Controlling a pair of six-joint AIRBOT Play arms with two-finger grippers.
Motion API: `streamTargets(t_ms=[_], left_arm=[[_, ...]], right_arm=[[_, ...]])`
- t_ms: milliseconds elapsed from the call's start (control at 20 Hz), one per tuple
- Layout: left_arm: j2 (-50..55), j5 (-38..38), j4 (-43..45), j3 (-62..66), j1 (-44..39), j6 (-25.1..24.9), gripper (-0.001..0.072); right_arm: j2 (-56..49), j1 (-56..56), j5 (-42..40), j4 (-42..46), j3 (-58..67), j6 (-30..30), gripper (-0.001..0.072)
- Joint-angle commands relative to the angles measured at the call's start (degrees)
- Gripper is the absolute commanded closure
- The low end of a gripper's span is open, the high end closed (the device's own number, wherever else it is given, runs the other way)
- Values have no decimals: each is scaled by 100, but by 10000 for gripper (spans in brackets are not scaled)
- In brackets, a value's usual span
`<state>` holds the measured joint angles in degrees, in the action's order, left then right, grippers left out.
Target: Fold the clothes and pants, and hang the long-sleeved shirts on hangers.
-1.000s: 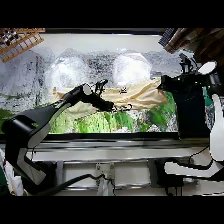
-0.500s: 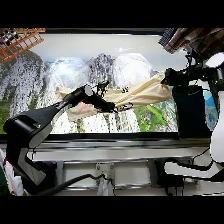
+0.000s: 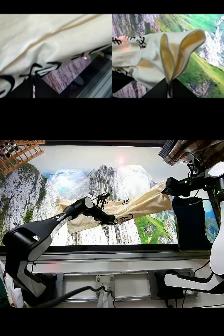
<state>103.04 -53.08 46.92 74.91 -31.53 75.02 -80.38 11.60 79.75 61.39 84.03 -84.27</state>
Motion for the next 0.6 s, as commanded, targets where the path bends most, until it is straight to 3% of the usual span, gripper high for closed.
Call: streamTargets(t_ms=[0,200,350,550], left_arm=[[-382,-247,-116,7,247,-50,687],[-1121,-1014,15,2,1152,-542,689],[-1569,-1320,546,-96,1926,-538,689],[-2306,-1316,560,-850,2868,-540,689]], right_arm=[[2,-210,24,-7,7,-35,691],[2,-634,201,-15,9,-501,691],[2,-1139,127,-195,9,-962,691],[-44,-2017,-568,-319,13,-1521,691]])
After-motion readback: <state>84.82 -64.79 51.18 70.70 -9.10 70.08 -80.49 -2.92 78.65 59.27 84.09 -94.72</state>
